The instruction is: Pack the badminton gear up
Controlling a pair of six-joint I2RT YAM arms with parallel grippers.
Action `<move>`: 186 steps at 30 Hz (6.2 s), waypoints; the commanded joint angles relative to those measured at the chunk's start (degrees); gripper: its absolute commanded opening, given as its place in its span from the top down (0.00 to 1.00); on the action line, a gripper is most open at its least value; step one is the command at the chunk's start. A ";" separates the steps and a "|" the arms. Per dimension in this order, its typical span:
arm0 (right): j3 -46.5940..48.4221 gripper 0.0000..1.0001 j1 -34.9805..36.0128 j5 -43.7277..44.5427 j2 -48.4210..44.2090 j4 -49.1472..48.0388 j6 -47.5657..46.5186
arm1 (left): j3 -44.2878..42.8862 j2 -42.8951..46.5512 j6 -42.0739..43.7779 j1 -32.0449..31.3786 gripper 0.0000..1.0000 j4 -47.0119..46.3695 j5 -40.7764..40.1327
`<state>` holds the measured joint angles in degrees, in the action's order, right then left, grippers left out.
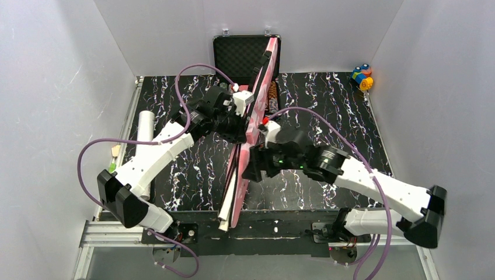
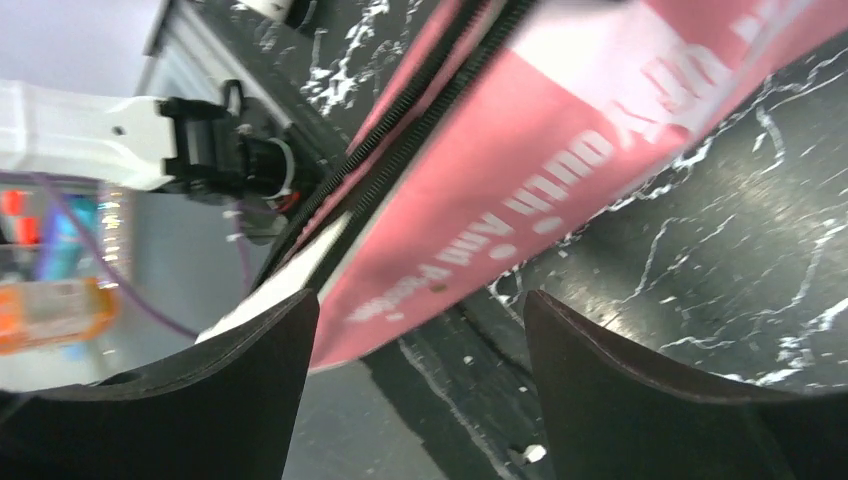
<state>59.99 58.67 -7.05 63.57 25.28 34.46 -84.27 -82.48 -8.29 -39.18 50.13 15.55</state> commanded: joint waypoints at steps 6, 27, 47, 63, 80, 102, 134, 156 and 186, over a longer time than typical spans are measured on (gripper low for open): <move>15.92 0.15 11.37 28.26 11.39 1.18 -9.67 | -4.05 -0.85 -6.15 0.53 1.00 -5.57 -0.14; 21.45 0.47 17.00 55.37 24.76 13.24 -7.62 | -2.59 2.62 -8.86 2.48 1.00 -5.96 1.54; -4.23 0.99 17.00 44.69 0.03 -0.86 -20.61 | 0.46 8.31 0.13 5.91 0.89 -2.69 11.69; -7.40 0.99 18.32 36.64 -4.33 6.48 -31.26 | -1.08 20.35 28.13 6.13 0.36 12.88 18.98; -12.92 0.67 22.09 36.28 2.10 3.47 -20.22 | 11.29 15.61 50.04 6.13 0.28 12.47 18.19; -11.07 0.25 -17.76 -32.17 27.05 -8.15 -22.37 | 16.71 5.74 67.15 7.78 0.29 9.68 21.42; -8.88 0.99 2.39 23.69 4.49 -11.81 -41.23 | 16.29 18.82 63.26 8.22 0.30 -1.01 13.24; -21.53 0.99 27.32 68.76 6.05 -51.51 -78.35 | 6.78 12.43 73.18 8.77 0.28 12.58 12.95; -20.06 0.81 30.69 71.47 9.13 -71.20 -91.13 | 10.33 5.39 61.91 5.79 1.00 9.80 13.85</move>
<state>35.88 88.88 63.31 75.13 -33.71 -57.12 -73.65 -78.04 57.39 -33.21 62.87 30.00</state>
